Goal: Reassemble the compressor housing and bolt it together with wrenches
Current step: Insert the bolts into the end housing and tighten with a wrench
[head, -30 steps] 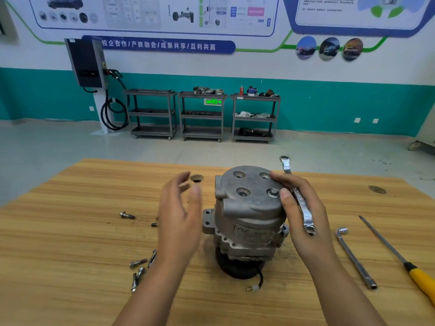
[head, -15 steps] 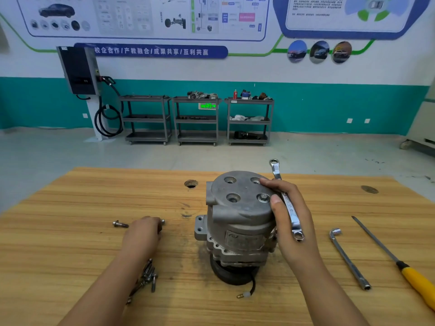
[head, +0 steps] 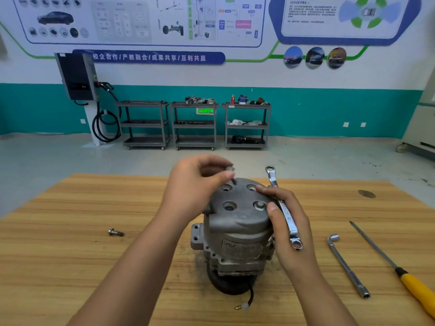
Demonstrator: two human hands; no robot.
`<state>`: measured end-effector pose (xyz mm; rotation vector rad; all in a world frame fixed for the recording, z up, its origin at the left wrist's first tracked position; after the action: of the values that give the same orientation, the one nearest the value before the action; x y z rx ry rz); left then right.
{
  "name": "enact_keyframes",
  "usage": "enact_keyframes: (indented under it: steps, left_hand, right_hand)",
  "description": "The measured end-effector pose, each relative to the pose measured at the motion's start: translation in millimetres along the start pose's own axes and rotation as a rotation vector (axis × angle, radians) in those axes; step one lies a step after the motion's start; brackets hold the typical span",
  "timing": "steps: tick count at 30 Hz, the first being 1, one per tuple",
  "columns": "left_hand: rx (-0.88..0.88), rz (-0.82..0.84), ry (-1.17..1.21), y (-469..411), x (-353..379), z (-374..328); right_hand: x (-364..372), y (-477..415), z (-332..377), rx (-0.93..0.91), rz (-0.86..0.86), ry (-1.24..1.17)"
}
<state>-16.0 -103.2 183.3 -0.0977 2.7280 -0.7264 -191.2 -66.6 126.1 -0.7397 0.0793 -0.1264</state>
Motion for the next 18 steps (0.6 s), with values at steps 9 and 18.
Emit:
enact_keyframes:
  steps: [9, 18]
  left_hand:
    - [-0.037, 0.228, -0.252, -22, 49, 7]
    - [0.027, 0.245, -0.347, -23, 55, 8]
  right_hand:
    - [2, 0, -2, 0.037, 0.003, 0.001]
    - [1, 3, -3, 0.056, 0.003, 0.04]
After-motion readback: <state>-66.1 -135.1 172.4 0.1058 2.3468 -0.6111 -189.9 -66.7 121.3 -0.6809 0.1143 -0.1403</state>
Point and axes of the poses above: each hand's wrist, its own y-axis away from the middle knuckle, its own x-axis out of the palm, z = x × y, the point moved 10 cm from there along -y, towards the middle knuckle, and after that the axes turned 2 degrees about x, right-handed, at the moved point
